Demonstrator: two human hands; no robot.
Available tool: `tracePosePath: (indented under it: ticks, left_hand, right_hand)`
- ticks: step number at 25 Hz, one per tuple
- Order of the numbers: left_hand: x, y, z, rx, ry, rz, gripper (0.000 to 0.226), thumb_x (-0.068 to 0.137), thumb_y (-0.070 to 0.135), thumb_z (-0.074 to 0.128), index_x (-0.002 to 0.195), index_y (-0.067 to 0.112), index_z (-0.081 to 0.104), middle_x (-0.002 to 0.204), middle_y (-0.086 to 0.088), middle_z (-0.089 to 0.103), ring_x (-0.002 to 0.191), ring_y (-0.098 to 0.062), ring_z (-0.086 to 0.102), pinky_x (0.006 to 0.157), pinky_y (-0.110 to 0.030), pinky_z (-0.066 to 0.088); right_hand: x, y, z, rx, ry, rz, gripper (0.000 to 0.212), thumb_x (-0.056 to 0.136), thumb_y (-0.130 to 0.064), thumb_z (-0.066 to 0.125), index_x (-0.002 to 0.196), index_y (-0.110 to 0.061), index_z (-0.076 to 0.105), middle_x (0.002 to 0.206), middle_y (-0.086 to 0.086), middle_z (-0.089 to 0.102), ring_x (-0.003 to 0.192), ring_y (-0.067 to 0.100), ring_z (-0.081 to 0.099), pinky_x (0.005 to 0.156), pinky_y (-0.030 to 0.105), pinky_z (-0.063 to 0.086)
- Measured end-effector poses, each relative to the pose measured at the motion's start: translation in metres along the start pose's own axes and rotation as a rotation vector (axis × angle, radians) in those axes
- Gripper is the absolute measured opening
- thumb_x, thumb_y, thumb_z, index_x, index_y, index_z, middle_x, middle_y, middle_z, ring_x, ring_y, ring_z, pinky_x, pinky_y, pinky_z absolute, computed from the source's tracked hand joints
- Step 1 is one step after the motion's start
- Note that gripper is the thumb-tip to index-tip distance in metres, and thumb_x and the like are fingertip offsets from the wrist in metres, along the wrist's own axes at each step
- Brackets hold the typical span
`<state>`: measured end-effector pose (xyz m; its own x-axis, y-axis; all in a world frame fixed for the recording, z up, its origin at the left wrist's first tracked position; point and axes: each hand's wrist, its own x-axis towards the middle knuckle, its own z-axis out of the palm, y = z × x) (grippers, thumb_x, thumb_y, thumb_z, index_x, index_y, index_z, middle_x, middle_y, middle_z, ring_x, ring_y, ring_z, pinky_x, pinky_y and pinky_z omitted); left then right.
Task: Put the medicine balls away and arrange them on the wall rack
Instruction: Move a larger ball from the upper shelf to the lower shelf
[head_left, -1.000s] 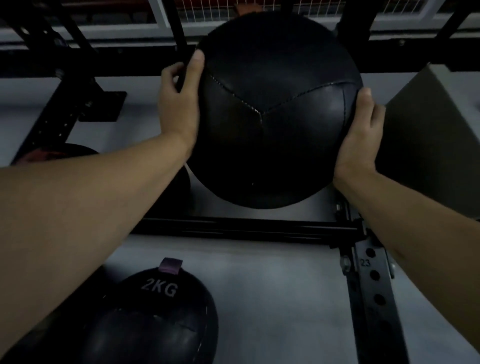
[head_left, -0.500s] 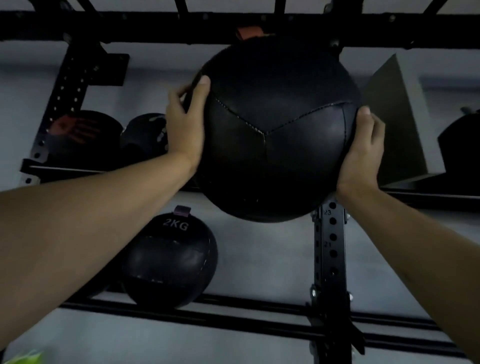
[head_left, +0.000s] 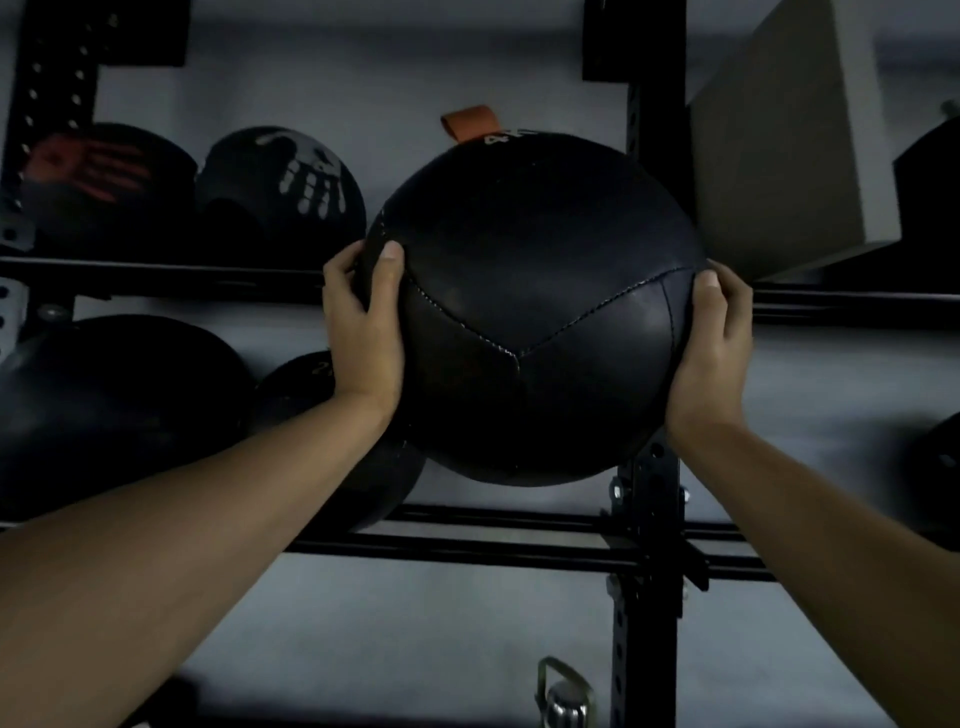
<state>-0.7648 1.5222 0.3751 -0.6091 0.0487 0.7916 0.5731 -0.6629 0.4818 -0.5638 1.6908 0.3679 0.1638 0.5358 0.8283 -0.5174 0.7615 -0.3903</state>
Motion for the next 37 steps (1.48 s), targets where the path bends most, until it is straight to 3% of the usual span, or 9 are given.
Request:
tracePosePath:
  ticks: [5, 10, 16, 19, 23, 26, 29, 33, 37]
  left_hand:
    - [-0.024, -0.027, 0.001, 0.000, 0.060, -0.106, 0.082, 0.071, 0.075, 0.062, 0.136, 0.025, 0.062, 0.139, -0.002, 0.067, 0.129, -0.017, 0.064, 0.117, -0.042, 0.049]
    - [-0.028, -0.057, 0.015, 0.021, 0.045, -0.161, 0.080, 0.070, 0.075, 0.065, 0.133, 0.026, 0.066, 0.133, 0.000, 0.070, 0.121, -0.014, 0.067, 0.112, -0.037, 0.052]
    - [-0.018, -0.118, 0.025, 0.079, -0.010, -0.113, 0.068, 0.079, 0.073, 0.059, 0.133, 0.032, 0.057, 0.141, -0.002, 0.064, 0.129, -0.015, 0.063, 0.113, -0.037, 0.050]
    - [-0.012, -0.151, 0.027, 0.142, -0.040, -0.157, 0.068, 0.084, 0.070, 0.060, 0.137, 0.028, 0.058, 0.142, -0.002, 0.062, 0.131, -0.018, 0.061, 0.116, -0.041, 0.048]
    - [0.018, -0.194, 0.044, 0.300, -0.191, -0.067, 0.044, 0.107, 0.047, 0.051, 0.145, 0.027, 0.061, 0.147, 0.002, 0.061, 0.135, -0.010, 0.055, 0.120, -0.035, 0.044]
    - [0.029, -0.215, 0.055, 0.286, -0.101, -0.078, 0.058, 0.095, 0.065, 0.047, 0.140, 0.033, 0.065, 0.145, 0.005, 0.063, 0.137, -0.015, 0.057, 0.121, -0.046, 0.043]
    - [0.030, -0.219, 0.055, 0.286, -0.085, -0.065, 0.065, 0.088, 0.073, 0.044, 0.136, 0.036, 0.066, 0.144, 0.006, 0.064, 0.137, -0.015, 0.057, 0.121, -0.048, 0.042]
    - [0.032, -0.211, 0.050, 0.295, -0.156, -0.105, 0.063, 0.089, 0.072, 0.045, 0.138, 0.038, 0.064, 0.145, 0.006, 0.061, 0.135, -0.012, 0.056, 0.119, -0.041, 0.044]
    - [0.035, -0.202, 0.044, 0.442, -0.283, -0.136, 0.053, 0.105, 0.061, 0.040, 0.150, 0.037, 0.053, 0.154, -0.002, 0.053, 0.143, -0.020, 0.051, 0.121, -0.041, 0.039]
  right_hand:
    - [-0.023, 0.028, -0.017, -0.039, 0.033, 0.097, 0.054, 0.094, -0.055, 0.049, 0.134, -0.022, 0.061, 0.127, 0.000, 0.068, 0.117, 0.012, 0.064, 0.101, 0.030, 0.052]
    - [-0.024, 0.059, -0.028, -0.073, 0.047, 0.167, 0.052, 0.094, -0.056, 0.048, 0.131, -0.022, 0.063, 0.111, -0.009, 0.069, 0.087, -0.013, 0.063, 0.076, 0.013, 0.050]
    - [-0.017, 0.118, -0.027, -0.132, 0.008, 0.141, 0.048, 0.092, -0.061, 0.045, 0.131, -0.035, 0.055, 0.133, -0.001, 0.062, 0.120, 0.011, 0.060, 0.099, 0.030, 0.049]
    - [-0.012, 0.153, -0.026, -0.171, -0.040, 0.218, 0.047, 0.098, -0.060, 0.044, 0.136, -0.034, 0.056, 0.136, 0.000, 0.060, 0.122, 0.015, 0.058, 0.108, 0.041, 0.049]
    - [0.009, 0.191, -0.007, -0.262, -0.144, 0.207, 0.044, 0.101, -0.060, 0.045, 0.141, -0.046, 0.056, 0.146, -0.005, 0.051, 0.132, 0.013, 0.049, 0.112, 0.040, 0.041]
    - [0.015, 0.209, 0.006, -0.269, -0.105, 0.167, 0.045, 0.093, -0.069, 0.046, 0.131, -0.051, 0.061, 0.142, -0.007, 0.054, 0.136, 0.017, 0.048, 0.115, 0.046, 0.041]
    - [0.013, 0.211, 0.006, -0.337, -0.077, 0.003, 0.041, 0.101, -0.055, 0.043, 0.133, -0.040, 0.064, 0.133, -0.005, 0.057, 0.131, 0.015, 0.050, 0.114, 0.038, 0.039]
    - [0.015, 0.205, 0.003, -0.374, -0.125, -0.005, 0.038, 0.106, -0.045, 0.042, 0.136, -0.035, 0.063, 0.135, -0.001, 0.055, 0.134, 0.018, 0.046, 0.116, 0.044, 0.036]
    - [0.021, 0.197, -0.004, -0.452, -0.260, 0.084, 0.034, 0.107, -0.047, 0.042, 0.138, -0.039, 0.055, 0.139, -0.004, 0.046, 0.140, 0.018, 0.038, 0.119, 0.048, 0.032]
